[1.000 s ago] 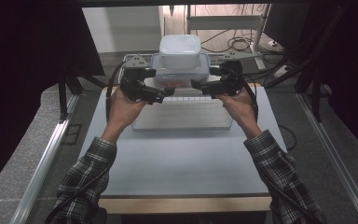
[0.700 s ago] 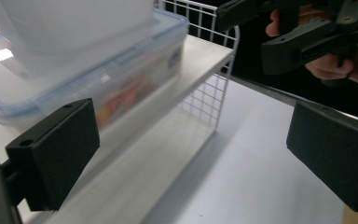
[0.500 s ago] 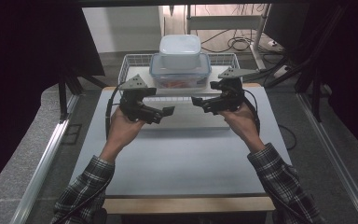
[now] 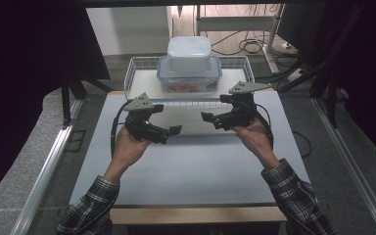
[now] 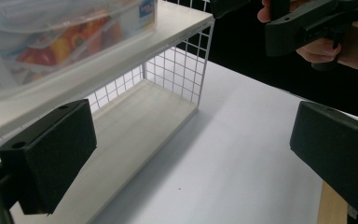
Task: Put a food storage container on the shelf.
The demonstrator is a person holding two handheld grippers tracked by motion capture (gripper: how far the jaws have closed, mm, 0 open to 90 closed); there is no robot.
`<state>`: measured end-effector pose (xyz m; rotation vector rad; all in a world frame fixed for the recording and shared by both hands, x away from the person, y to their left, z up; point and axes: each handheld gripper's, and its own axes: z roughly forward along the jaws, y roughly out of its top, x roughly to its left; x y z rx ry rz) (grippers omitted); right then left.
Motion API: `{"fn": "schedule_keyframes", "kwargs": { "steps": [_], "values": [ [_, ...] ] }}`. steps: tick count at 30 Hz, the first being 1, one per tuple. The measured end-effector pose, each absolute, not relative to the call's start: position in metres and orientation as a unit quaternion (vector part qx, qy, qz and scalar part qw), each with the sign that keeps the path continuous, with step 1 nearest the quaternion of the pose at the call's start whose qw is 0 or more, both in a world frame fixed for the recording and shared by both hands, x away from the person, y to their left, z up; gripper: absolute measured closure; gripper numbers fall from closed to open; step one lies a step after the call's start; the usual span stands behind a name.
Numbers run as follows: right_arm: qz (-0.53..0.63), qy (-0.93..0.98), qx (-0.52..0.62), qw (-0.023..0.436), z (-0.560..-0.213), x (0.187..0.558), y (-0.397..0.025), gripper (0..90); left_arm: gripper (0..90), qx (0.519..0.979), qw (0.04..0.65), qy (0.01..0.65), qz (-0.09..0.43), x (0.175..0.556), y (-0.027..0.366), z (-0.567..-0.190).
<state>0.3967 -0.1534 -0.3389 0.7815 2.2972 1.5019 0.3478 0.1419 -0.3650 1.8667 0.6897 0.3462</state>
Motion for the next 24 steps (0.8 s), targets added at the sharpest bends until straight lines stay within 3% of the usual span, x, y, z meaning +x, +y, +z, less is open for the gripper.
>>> {"fn": "schedule_keyframes", "kwargs": {
  "steps": [24],
  "values": [
    [0.514,0.806,0.26,0.135,-0.37,0.377,-0.161,3.5,0.2,0.801,0.5,0.288,0.161,0.322,0.13,-0.406]
  ]
}}
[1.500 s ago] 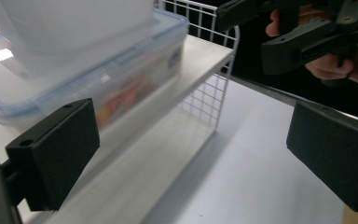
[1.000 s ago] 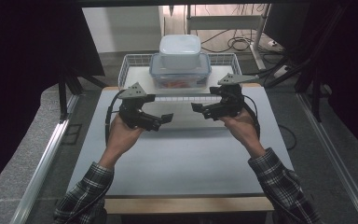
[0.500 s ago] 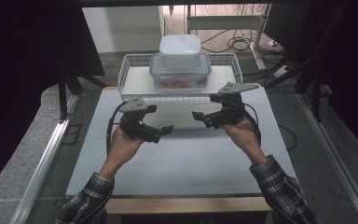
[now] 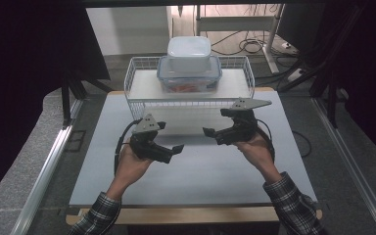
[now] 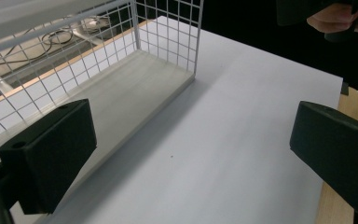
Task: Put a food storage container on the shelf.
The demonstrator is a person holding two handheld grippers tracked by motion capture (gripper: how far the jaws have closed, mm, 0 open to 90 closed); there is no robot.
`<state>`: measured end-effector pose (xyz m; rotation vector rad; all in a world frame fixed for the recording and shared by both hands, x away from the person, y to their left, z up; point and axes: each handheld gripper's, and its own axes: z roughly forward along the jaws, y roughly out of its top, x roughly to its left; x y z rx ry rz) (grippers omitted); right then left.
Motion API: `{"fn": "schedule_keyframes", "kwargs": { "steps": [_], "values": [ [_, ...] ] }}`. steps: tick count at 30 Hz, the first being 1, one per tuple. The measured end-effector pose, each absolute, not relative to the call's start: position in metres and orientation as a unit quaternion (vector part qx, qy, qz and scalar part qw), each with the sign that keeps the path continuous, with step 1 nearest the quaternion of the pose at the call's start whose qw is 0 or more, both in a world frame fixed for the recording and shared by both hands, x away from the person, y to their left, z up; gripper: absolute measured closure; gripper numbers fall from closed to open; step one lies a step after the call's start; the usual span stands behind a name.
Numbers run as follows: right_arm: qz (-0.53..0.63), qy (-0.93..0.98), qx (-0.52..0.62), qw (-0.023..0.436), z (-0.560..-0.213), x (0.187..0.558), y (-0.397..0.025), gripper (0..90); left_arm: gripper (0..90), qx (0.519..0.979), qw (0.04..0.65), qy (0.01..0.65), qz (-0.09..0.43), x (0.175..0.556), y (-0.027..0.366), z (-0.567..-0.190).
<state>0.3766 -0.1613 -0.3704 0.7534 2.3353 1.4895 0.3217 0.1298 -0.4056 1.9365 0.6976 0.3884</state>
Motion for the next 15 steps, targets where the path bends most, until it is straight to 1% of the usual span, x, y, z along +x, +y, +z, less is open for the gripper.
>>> {"fn": "schedule_keyframes", "kwargs": {
  "steps": [15],
  "values": [
    [0.508,0.812,0.258,0.13,-0.391,0.366,-0.164,3.5,0.6,0.796,0.503,0.303,0.146,0.314,0.13,-0.43]
  ]
}}
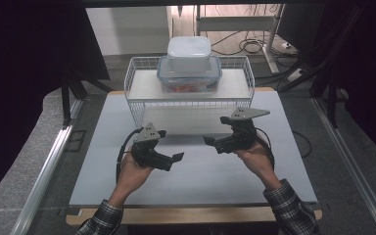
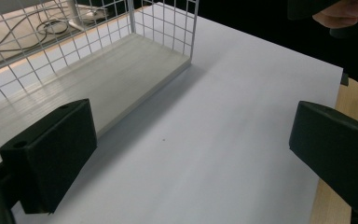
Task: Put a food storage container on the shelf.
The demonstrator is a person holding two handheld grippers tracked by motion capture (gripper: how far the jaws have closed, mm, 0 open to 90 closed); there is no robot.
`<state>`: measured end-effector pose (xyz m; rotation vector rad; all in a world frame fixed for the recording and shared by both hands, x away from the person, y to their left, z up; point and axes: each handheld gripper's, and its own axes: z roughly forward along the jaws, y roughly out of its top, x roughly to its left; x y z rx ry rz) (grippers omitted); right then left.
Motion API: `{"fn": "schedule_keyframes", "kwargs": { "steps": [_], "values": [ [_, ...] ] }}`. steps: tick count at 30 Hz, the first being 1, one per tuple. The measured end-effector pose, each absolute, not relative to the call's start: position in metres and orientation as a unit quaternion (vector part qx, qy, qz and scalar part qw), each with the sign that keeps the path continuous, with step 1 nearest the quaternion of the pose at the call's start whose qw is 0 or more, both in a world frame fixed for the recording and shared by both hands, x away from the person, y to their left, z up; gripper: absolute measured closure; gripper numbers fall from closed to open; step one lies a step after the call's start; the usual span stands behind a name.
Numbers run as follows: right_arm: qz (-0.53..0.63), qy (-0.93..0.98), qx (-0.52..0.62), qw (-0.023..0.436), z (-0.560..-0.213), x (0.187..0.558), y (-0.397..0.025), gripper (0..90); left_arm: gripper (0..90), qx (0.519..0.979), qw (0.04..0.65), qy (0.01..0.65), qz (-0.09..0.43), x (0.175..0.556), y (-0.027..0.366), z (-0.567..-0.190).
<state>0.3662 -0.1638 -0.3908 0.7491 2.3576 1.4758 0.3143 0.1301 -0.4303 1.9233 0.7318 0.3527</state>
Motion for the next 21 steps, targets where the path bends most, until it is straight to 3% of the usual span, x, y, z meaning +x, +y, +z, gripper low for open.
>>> {"fn": "schedule_keyframes", "kwargs": {
  "steps": [21],
  "values": [
    [0.481,0.825,0.27,0.127,-0.417,0.344,-0.188,1.7,0.8,0.792,0.497,0.315,0.159,0.289,0.145,-0.45]
  ]
}}
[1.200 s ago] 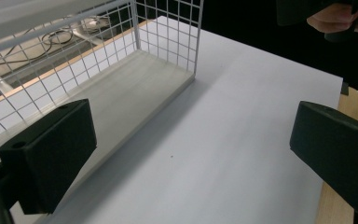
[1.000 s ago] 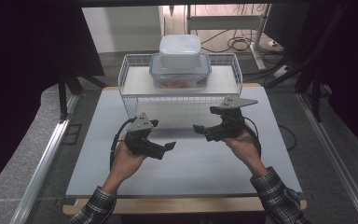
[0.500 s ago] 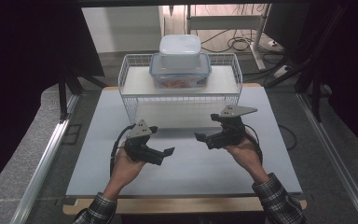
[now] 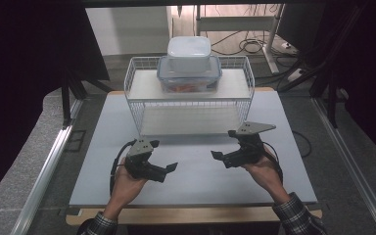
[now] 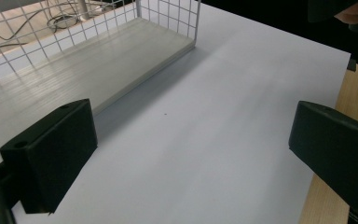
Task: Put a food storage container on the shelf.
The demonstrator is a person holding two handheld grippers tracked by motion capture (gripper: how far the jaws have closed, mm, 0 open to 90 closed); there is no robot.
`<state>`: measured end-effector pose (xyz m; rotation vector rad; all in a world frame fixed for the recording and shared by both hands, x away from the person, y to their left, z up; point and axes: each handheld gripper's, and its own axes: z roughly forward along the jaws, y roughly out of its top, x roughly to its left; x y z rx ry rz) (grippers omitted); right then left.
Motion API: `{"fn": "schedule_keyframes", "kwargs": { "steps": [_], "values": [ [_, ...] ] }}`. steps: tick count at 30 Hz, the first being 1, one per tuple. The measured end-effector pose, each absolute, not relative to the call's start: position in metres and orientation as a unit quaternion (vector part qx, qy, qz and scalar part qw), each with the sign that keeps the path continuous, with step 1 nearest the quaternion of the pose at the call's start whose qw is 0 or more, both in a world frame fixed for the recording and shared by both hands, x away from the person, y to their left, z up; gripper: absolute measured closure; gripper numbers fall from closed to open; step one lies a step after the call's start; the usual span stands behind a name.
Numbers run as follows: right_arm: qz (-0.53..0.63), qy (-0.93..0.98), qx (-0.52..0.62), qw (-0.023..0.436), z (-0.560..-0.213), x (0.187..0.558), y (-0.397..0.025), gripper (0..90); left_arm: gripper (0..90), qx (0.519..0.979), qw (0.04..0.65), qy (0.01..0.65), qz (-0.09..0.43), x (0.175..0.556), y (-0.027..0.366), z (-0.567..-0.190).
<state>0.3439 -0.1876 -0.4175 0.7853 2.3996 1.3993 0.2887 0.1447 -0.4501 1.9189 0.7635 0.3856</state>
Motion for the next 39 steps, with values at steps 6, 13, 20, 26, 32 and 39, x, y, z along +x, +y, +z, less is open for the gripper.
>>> {"fn": "schedule_keyframes", "kwargs": {
  "steps": [6,13,20,26,32,39],
  "values": [
    [0.477,0.825,0.276,0.125,-0.424,0.339,-0.195,1.3,0.8,0.788,0.498,0.326,0.158,0.282,0.154,-0.46],
    [0.465,0.828,0.287,0.128,-0.435,0.333,-0.209,1.3,0.2,0.79,0.485,0.342,0.155,0.276,0.163,-0.479],
    [0.458,0.825,0.301,0.134,-0.449,0.329,-0.22,1.2,0.0,0.789,0.481,0.345,0.164,0.271,0.165,-0.489],
    [0.453,0.825,0.308,0.137,-0.466,0.324,-0.23,0.8,0.0,0.794,0.472,0.345,0.166,0.268,0.163,-0.5],
    [0.446,0.826,0.316,0.134,-0.478,0.324,-0.237,0.7,0.0,0.804,0.455,0.344,0.167,0.267,0.162,-0.51],
    [0.426,0.835,0.323,0.129,-0.492,0.326,-0.239,0.7,0.0,0.814,0.432,0.355,0.157,0.272,0.163,-0.523]
  ]
}}
